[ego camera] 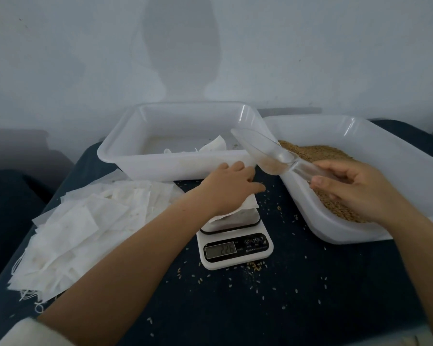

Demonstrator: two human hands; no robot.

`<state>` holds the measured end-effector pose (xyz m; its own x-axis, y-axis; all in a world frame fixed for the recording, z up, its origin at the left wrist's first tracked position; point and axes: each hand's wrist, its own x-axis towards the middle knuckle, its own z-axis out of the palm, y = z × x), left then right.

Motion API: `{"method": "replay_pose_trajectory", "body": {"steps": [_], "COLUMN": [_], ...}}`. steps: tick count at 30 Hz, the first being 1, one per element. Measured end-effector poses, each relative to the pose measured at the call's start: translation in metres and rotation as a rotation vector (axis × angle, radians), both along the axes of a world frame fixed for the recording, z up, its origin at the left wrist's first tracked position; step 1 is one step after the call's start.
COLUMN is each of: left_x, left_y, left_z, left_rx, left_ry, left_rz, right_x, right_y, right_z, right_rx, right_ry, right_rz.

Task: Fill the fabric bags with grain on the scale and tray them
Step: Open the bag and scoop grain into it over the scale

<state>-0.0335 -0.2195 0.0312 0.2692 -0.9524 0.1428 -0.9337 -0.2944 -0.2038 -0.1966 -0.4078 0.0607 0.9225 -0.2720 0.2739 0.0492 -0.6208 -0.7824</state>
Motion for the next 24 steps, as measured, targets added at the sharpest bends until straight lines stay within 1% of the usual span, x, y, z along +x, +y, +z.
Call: {"method": "replay_pose_trajectory", "body": {"steps": [3, 6, 10, 12, 14, 18, 24], "left_x": [0.002, 0.003, 0.008, 0.009, 0.010, 0.009, 0.010], "left_y": [-0.010, -0.010, 0.009, 0.024, 0.037, 0.057, 0.068], "left_z": [0.003, 0.004, 0.007, 0.010, 0.013, 0.020, 0.023], "left_rx": [0.125, 0.122, -0.019, -0.129, -0.249, -0.399, -0.454], "left_ry": [-0.039, 0.011, 0.181, 0.297, 0.358, 0.396, 0.388], "left_rz": [-0.010, 0.007, 0.029, 0.049, 0.053, 0.053, 0.108], "right_x": [-0.004, -0.010, -0.016, -0.016, -0.015, -0.007, 0.003], "right_y": [-0.004, -0.009, -0.019, -0.021, -0.021, -0.017, -0.014], "right_z": [0.002, 0.004, 0.012, 0.015, 0.018, 0.022, 0.040], "right_rx": [0.013, -0.025, -0.151, -0.194, -0.207, -0.224, -0.242], "right_ry": [0.006, 0.036, 0.091, 0.139, 0.180, 0.262, 0.268], "right_rz": [-0.012, -0.015, -0.013, 0.003, 0.038, 0.132, 0.204]}}
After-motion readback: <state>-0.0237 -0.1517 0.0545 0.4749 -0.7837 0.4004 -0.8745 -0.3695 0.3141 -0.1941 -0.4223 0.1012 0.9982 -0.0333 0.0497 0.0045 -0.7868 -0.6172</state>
